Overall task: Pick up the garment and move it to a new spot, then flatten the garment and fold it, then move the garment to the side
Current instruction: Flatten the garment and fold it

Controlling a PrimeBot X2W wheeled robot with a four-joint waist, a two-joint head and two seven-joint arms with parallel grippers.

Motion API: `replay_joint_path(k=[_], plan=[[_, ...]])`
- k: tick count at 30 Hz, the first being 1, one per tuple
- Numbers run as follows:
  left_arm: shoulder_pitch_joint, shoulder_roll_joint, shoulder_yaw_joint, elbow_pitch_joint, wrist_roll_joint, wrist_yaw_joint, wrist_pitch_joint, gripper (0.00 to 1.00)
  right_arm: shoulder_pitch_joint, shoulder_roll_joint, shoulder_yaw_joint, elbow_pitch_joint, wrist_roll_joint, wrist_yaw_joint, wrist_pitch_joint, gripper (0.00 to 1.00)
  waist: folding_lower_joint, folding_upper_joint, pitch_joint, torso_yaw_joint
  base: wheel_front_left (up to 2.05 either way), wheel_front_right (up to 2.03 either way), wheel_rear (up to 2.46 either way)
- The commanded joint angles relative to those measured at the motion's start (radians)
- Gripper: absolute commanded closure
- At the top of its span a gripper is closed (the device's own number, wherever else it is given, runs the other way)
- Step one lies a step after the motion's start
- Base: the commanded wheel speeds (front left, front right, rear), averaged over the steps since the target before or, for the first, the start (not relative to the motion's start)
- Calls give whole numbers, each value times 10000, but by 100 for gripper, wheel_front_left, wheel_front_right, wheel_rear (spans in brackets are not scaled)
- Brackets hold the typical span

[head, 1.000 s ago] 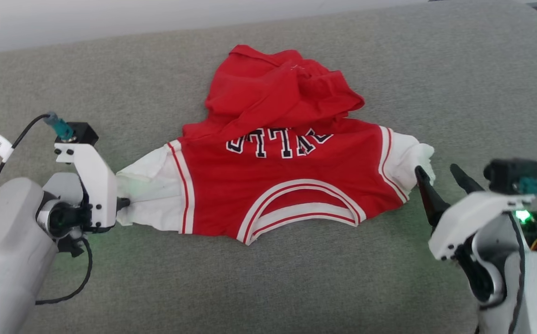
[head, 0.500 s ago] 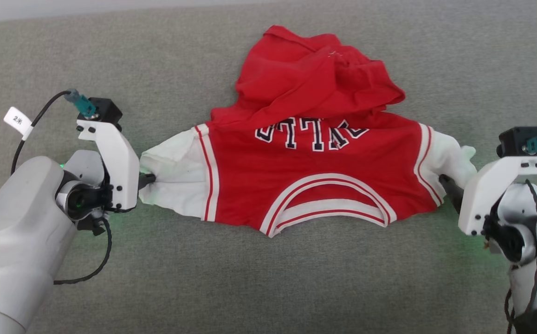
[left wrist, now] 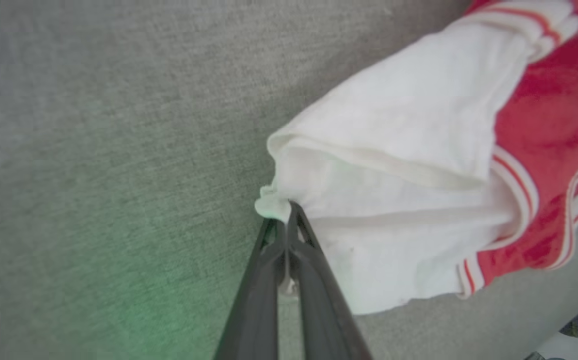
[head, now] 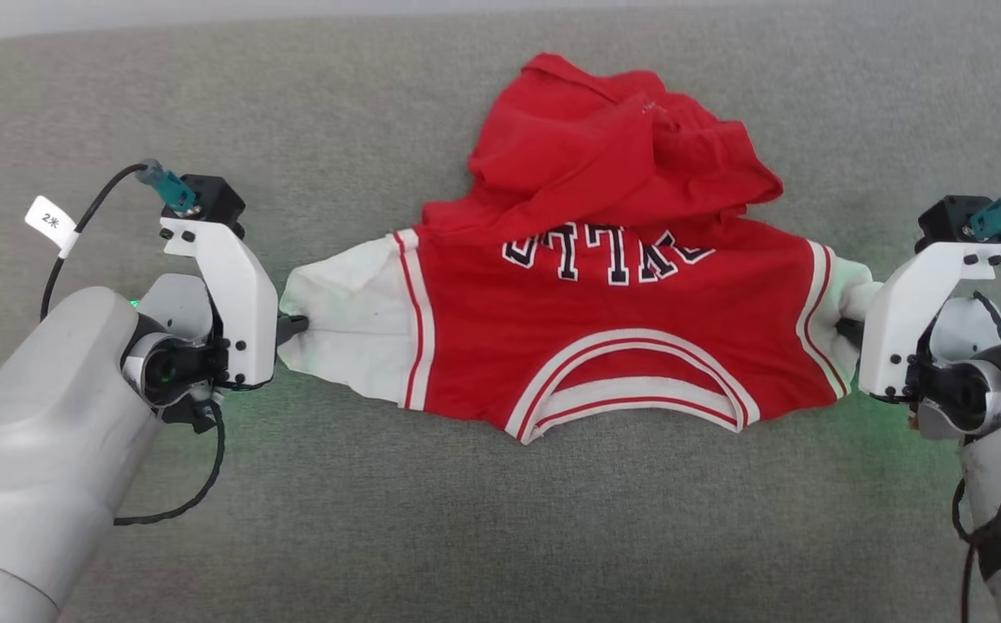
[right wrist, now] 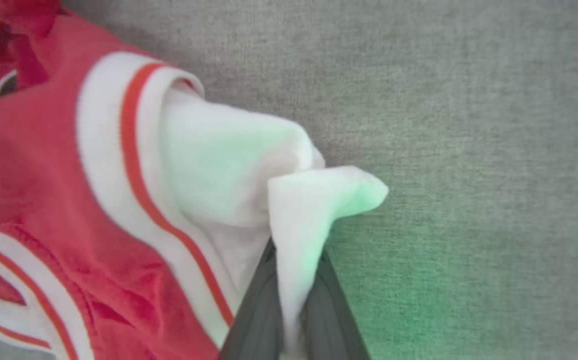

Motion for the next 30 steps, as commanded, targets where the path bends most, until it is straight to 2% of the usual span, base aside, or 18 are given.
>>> replay_joint_path(k=[1, 4, 14, 21, 30], plan=[[-148, 125, -19, 98, 5, 53, 52, 100, -81, 116, 165, -165, 206, 17, 229, 100, 0, 0, -316, 132, 0, 0, 0], [-421, 109, 28, -23, -43, 51, 141, 100, -367, -149, 192, -671, 350, 8, 453, 100, 0, 0, -693, 237, 0, 0, 0], [-1323, 456, 360, -729, -105, 375, 441, 100, -1232, -94, 314, -1825, 789, 8, 960, 100, 0, 0, -1770, 484, 0, 0, 0], [-2226, 705, 735, -1213, -70, 800, 412, 100, -2313, 125, 191, -1770, 487, 8, 751, 100, 0, 0, -2489, 555, 0, 0, 0], [-3494, 660, 1226, -1147, 25, 868, -170, 100, -3954, 304, 530, -1109, 424, 8, 34, 100, 0, 0, -2951, 539, 0, 0, 0]])
